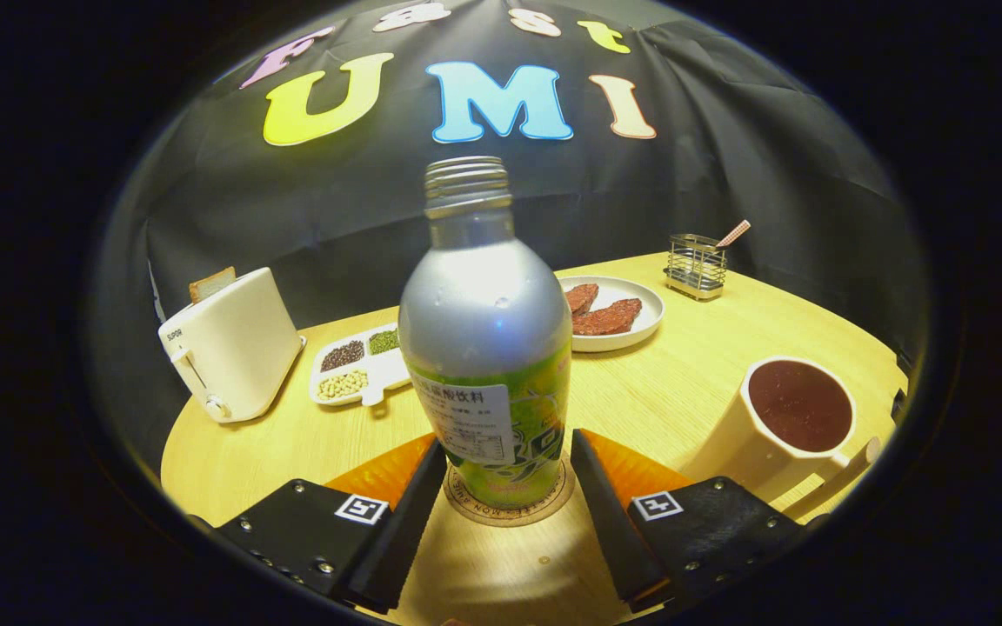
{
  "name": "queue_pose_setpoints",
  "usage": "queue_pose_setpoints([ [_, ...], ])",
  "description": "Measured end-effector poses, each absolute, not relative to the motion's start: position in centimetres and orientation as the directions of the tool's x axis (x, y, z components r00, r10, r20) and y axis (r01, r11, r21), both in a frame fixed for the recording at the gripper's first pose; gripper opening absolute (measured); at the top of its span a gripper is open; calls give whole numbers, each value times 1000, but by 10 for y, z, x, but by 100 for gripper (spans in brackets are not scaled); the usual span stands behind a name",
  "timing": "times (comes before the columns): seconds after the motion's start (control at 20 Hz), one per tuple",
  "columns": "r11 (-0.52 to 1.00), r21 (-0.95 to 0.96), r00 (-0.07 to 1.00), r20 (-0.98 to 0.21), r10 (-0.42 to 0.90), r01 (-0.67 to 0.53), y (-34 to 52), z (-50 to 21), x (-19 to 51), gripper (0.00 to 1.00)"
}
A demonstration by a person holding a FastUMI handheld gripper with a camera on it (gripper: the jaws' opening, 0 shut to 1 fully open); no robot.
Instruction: Take the bottle from table, then pour the juice into the cup, finally place the bottle on the coaster
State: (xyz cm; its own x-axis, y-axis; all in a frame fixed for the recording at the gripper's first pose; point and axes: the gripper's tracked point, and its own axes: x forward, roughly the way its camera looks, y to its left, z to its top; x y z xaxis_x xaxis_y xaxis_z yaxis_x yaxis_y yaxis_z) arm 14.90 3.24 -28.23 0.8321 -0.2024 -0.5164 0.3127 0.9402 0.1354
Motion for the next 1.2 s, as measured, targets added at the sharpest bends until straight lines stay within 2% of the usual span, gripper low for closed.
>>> queue_pose_setpoints([
  [0.65,959,183,877,-468,-107,214,26,-237,121,87],
  [1.2,982,175,949,-315,-18,77,22,-141,78,87],
])
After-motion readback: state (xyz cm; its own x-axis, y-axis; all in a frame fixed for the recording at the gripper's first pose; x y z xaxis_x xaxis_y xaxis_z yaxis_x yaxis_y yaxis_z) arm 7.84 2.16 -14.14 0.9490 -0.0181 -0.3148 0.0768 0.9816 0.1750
